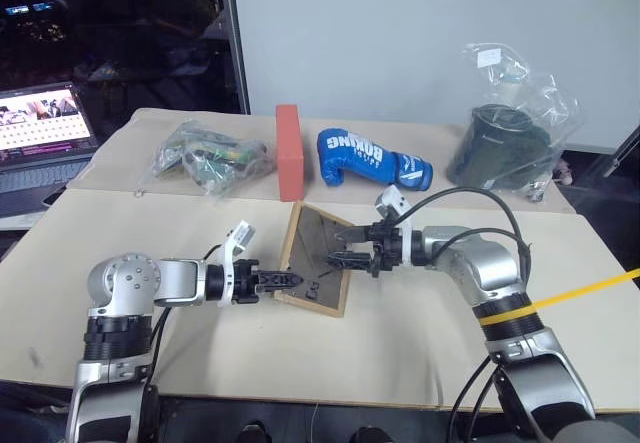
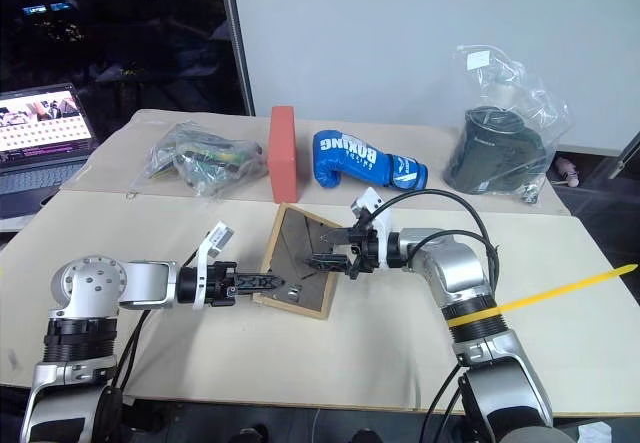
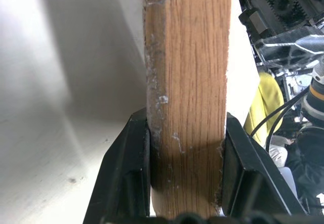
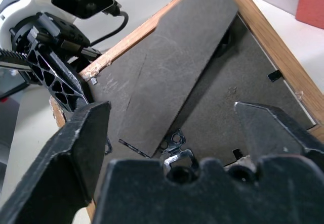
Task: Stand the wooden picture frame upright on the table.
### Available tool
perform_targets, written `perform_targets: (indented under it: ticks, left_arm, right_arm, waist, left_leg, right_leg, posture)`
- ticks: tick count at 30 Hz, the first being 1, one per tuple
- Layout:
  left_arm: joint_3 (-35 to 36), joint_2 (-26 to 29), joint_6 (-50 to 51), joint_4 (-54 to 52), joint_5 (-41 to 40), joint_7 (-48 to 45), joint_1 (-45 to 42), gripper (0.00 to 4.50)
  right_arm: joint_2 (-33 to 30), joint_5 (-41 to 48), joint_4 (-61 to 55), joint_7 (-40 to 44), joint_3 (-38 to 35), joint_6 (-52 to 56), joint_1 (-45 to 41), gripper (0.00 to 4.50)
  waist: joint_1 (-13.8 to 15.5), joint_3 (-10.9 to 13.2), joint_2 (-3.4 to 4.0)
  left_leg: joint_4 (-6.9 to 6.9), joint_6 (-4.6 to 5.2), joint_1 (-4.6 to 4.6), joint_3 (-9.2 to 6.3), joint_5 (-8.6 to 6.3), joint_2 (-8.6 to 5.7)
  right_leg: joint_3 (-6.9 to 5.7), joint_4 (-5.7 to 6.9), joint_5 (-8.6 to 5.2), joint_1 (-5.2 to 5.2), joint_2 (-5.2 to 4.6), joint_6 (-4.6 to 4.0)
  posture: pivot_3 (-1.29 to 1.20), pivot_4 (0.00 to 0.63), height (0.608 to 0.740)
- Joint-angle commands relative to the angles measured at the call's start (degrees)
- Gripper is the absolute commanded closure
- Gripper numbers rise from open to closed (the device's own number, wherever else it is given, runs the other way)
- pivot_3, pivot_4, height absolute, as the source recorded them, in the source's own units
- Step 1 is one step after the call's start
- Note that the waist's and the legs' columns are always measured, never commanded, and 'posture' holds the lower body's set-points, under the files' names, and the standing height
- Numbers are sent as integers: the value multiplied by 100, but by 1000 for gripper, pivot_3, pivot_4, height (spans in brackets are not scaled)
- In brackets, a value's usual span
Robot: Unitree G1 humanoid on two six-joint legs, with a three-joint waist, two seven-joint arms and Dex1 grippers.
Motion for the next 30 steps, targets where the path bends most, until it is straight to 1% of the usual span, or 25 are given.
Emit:
perform_targets:
  ticks: [1, 3, 6, 10, 13, 16, 20, 23, 26, 27, 30]
  left_arm:
    - [158, 7, -23, -237, -5, -48, -55, 3365]
    - [209, 15, 5, -256, -3, -36, -29, 3365]
    - [390, 70, 115, -362, -91, -47, 126, 3365]
    - [612, 132, 237, -459, -129, -48, 306, 3365]
    - [640, 164, 255, -369, -199, -32, 341, 3365]
    - [714, 192, 255, 6, -608, 11, 255, 3365]
    - [703, 295, 255, 460, -1306, 128, 56, 3365]
    - [755, 299, 255, 843, -1671, 354, -51, 3365]
    - [868, 82, 255, 1417, -2483, 745, -100, 3365]
    - [827, 8, 255, 1472, -2755, 894, -46, 3365]
    - [682, -163, 139, 1586, -3609, 1476, 126, 3365]
  right_arm:
    - [104, 185, -463, 532, 252, -219, 117, 20]
    - [140, 226, -629, 688, 257, -427, 267, 20]
    - [169, 226, -748, 687, 148, -660, 411, 20]
    - [20, 169, -899, 678, 37, -855, 557, 20]
    - [-145, 96, -993, 649, 28, -989, 630, 20]
    - [-663, -418, -742, 552, 180, -1103, 554, 20]
    - [-1262, -781, -287, 603, -13, -1673, 389, 20]
    - [-1450, -1292, 203, 318, -45, -2711, 348, 20]
    - [-1524, -2420, 1121, -850, 35, -5211, 333, 20]
    - [-1440, -2650, 1384, -1354, -60, -6008, 369, 20]
    - [-1435, -3544, 1795, -2597, -19, -7693, 506, 20]
  waist:
    - [-5, 0, 0]
    - [-5, 0, 0]
    - [-9, 0, 1]
    - [-8, 1, 1]
    - [0, 1, 1]
    - [5, 1, 1]
    - [19, 1, 0]
    - [18, 1, 0]
    - [-1, 1, 0]
    - [2, 1, 0]
    - [5, 2, -1]
  left_leg:
    - [0, 0, 0, -1, 0, 0]
    - [-1, 0, 0, -4, 0, 0]
    - [0, -2, -1, -5, 1, 0]
    - [-1, -2, -2, -5, 1, 1]
    - [-1, -3, -2, -6, 2, 0]
    - [0, -3, -2, -5, 2, 0]
    - [2, -3, -16, -4, 2, -3]
    - [2, -2, -24, -4, 2, -3]
    - [1, -2, -24, -3, 2, -4]
    - [1, -2, -24, -3, 2, -4]
    - [-1, -3, -27, -1, 2, -8]
  right_leg:
    - [-2, 2, 0, -1, 0, 0]
    - [-5, 3, -1, -1, 1, 1]
    - [-6, 3, -3, -1, 0, 5]
    - [-6, 5, -3, -5, 0, 5]
    - [-7, 4, -3, -4, 0, 6]
    - [-7, 3, -4, -4, -3, 6]
    - [-9, 1, -5, -15, -8, 8]
    - [-9, 3, -5, -25, -7, 7]
    - [-9, 4, -5, -27, -8, 8]
    - [-9, 4, -5, -28, -9, 8]
    - [-8, 5, 1, -31, -17, -2]
  posture:
    - [0, 150, 730]
    - [0, 150, 730]
    - [0, 150, 730]
    - [0, 150, 730]
    - [0, 150, 730]
    - [0, 150, 730]
    - [0, 150, 730]
    - [0, 150, 730]
    - [0, 150, 730]
    - [0, 150, 730]
    - [0, 150, 730]
